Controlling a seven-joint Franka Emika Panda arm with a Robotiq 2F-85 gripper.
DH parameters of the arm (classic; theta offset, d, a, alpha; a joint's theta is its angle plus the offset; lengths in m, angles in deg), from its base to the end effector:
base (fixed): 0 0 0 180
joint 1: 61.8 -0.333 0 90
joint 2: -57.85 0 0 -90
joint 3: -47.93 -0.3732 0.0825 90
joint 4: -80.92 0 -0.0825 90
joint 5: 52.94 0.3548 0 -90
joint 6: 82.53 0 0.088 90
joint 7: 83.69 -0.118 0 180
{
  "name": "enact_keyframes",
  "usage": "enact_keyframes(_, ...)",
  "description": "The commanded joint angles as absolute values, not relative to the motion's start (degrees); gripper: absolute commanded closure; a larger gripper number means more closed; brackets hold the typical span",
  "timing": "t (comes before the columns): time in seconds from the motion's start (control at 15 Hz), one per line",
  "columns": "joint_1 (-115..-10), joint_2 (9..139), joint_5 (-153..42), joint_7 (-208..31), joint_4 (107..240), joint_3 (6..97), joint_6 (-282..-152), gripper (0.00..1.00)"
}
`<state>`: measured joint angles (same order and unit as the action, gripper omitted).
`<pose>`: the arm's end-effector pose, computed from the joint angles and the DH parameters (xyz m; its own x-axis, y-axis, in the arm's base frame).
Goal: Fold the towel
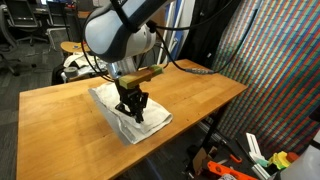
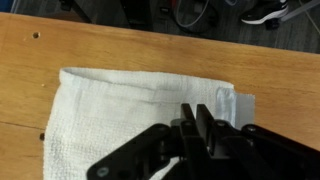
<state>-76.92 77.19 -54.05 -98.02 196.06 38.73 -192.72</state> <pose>0.4983 0.2185 0.3265 0.9012 0.1573 -0.4038 0.1988 -0.9780 0.0628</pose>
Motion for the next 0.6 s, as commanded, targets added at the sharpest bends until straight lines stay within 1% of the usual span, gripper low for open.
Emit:
enact_keyframes(0.0, -75.69, 75.30, -52.18, -94.24, 199.26, 38.24, -197.77, 0.83)
enact_keyframes(0.07, -75.56, 75.25, -52.08, -93.92, 199.95, 38.29, -199.47, 0.59)
enact_keyframes(0.13, -75.40, 75.24, -51.89, -93.74, 200.74, 38.31, -201.71, 0.57)
enact_keyframes(0.2, -75.23, 75.28, -51.71, -93.48, 201.36, 38.30, -203.31, 0.51)
enact_keyframes(0.53, -74.63, 75.40, -51.99, -92.49, 204.02, 38.36, -208.61, 0.13)
